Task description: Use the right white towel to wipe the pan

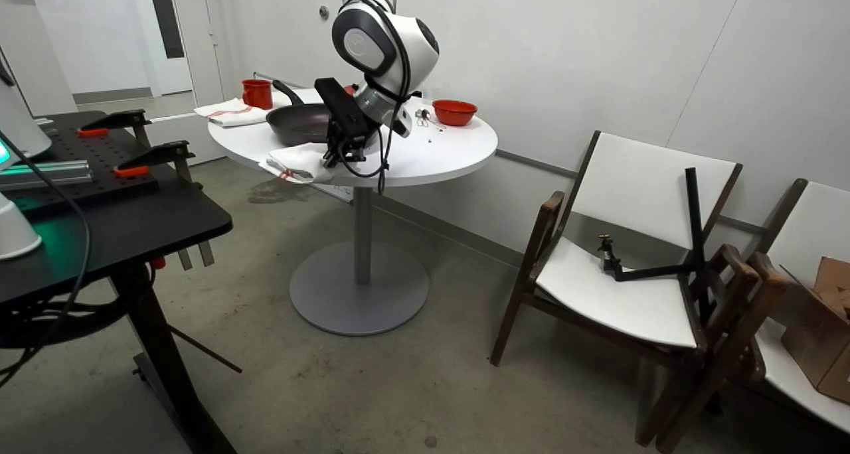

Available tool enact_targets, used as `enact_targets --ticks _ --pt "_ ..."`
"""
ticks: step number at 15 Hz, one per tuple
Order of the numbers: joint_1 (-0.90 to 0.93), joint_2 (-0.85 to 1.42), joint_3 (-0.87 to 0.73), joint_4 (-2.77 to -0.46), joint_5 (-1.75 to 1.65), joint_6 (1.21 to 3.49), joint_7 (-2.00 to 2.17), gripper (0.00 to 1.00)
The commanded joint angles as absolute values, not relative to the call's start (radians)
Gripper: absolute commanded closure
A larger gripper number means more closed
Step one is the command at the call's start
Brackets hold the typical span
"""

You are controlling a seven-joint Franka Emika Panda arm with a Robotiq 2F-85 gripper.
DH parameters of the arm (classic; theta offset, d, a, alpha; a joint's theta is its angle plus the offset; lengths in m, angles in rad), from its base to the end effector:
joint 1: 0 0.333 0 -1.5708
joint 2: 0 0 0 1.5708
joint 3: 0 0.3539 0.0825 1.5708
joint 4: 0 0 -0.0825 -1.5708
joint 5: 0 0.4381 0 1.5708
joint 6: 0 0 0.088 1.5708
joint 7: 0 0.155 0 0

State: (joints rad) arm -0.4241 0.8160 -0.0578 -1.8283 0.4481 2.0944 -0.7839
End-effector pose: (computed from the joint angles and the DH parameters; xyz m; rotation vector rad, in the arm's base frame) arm 0.5459 -0.2452 -0.0050 -2.5859 0.0336 0.3591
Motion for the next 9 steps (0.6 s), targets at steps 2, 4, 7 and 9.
enact_targets --ticks 2,4,7,9 --pt "-0.437 0.712 -0.045 -1.912 0.434 2.137 -0.783 0.98" --pt "-0.431 0.645 -0.049 -1.968 0.436 2.181 -0.786 0.98" --pt "-0.416 0.531 -0.054 -2.059 0.432 2.241 -0.785 0.98" --pt "-0.402 0.439 -0.053 -2.138 0.437 2.282 -0.783 0.98"
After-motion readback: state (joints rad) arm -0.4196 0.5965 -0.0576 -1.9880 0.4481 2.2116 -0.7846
